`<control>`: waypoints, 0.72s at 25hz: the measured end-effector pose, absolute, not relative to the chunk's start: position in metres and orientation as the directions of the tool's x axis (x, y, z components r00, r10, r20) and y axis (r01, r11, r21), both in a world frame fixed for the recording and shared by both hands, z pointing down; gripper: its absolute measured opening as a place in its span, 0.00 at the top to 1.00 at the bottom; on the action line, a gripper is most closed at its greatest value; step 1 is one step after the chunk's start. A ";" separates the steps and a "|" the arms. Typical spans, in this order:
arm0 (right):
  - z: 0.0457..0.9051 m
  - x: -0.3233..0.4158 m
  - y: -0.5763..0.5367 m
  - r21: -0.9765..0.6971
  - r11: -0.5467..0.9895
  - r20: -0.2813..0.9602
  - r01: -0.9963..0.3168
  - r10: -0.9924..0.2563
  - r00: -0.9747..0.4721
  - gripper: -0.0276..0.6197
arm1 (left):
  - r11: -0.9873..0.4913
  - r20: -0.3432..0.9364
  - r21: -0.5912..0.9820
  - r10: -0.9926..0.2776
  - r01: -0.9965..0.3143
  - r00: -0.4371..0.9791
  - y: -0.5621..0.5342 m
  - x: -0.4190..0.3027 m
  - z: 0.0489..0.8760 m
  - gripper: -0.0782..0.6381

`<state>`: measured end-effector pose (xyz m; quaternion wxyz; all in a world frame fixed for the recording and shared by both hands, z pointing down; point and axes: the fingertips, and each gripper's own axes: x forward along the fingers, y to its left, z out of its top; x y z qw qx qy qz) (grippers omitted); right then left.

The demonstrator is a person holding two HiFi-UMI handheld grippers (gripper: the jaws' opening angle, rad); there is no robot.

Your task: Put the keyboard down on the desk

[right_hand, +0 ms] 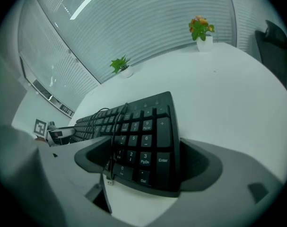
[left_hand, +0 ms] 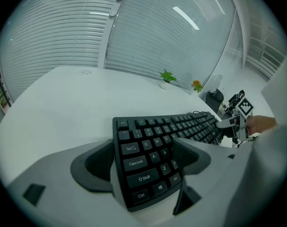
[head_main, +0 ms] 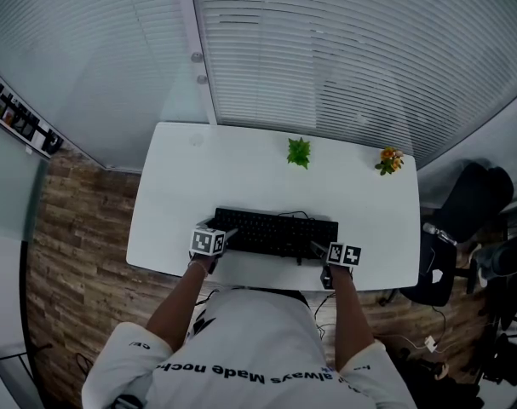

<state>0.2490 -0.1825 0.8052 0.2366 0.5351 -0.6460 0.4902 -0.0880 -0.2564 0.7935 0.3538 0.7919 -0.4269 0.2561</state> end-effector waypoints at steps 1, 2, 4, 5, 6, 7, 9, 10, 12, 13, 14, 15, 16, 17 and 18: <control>0.805 0.249 -0.182 -0.374 -0.049 0.832 -0.926 -0.459 -0.311 0.24 | -0.387 0.711 0.332 -0.497 -0.860 0.498 -0.256 -0.088 0.793 0.34; 0.806 0.249 -0.181 -0.366 -0.047 0.835 -0.929 -0.458 -0.306 0.24 | -0.389 0.714 0.320 -0.501 -0.864 0.489 -0.256 -0.089 0.792 0.34; 0.805 0.249 -0.181 -0.353 -0.045 0.837 -0.935 -0.462 -0.294 0.24 | -0.390 0.717 0.295 -0.513 -0.872 0.472 -0.257 -0.092 0.790 0.34; 0.804 0.250 -0.183 -0.346 -0.042 0.836 -0.937 -0.467 -0.288 0.24 | -0.390 0.717 0.286 -0.519 -0.876 0.465 -0.258 -0.093 0.789 0.34; 0.802 0.251 -0.184 -0.337 -0.037 0.835 -0.941 -0.474 -0.280 0.24 | -0.389 0.717 0.278 -0.525 -0.878 0.459 -0.259 -0.095 0.788 0.34; 0.799 0.253 -0.186 -0.325 -0.029 0.832 -0.945 -0.483 -0.271 0.26 | -0.387 0.716 0.270 -0.532 -0.882 0.453 -0.259 -0.098 0.786 0.34; 0.790 0.258 -0.190 -0.296 -0.007 0.823 -0.955 -0.510 -0.252 0.31 | -0.379 0.709 0.256 -0.552 -0.889 0.440 -0.260 -0.105 0.780 0.34; 0.783 0.260 -0.193 -0.283 0.007 0.814 -0.959 -0.528 -0.244 0.34 | -0.376 0.701 0.248 -0.566 -0.893 0.434 -0.260 -0.108 0.774 0.34; 0.766 0.263 -0.200 -0.262 0.039 0.784 -0.964 -0.574 -0.236 0.42 | -0.379 0.675 0.234 -0.599 -0.895 0.430 -0.262 -0.111 0.760 0.34; 0.756 0.263 -0.203 -0.250 0.058 0.765 -0.966 -0.600 -0.234 0.47 | -0.387 0.655 0.232 -0.616 -0.893 0.437 -0.263 -0.111 0.751 0.34; 0.746 0.262 -0.207 -0.238 0.080 0.745 -0.968 -0.625 -0.235 0.49 | -0.398 0.631 0.230 -0.634 -0.888 0.448 -0.264 -0.109 0.740 0.34; 0.736 0.260 -0.210 -0.226 0.105 0.723 -0.968 -0.648 -0.239 0.53 | -0.413 0.603 0.224 -0.653 -0.883 0.458 -0.265 -0.107 0.727 0.36; 0.726 0.257 -0.212 -0.217 0.130 0.701 -0.968 -0.669 -0.247 0.57 | -0.429 0.573 0.212 -0.673 -0.878 0.467 -0.266 -0.104 0.713 0.42; 0.714 0.253 -0.214 -0.208 0.153 0.678 -0.966 -0.689 -0.255 0.59 | -0.445 0.542 0.198 -0.693 -0.873 0.476 -0.267 -0.101 0.698 0.48; 0.700 0.248 -0.216 -0.197 0.174 0.653 -0.965 -0.710 -0.261 0.62 | -0.460 0.509 0.185 -0.711 -0.868 0.485 -0.267 -0.097 0.682 0.52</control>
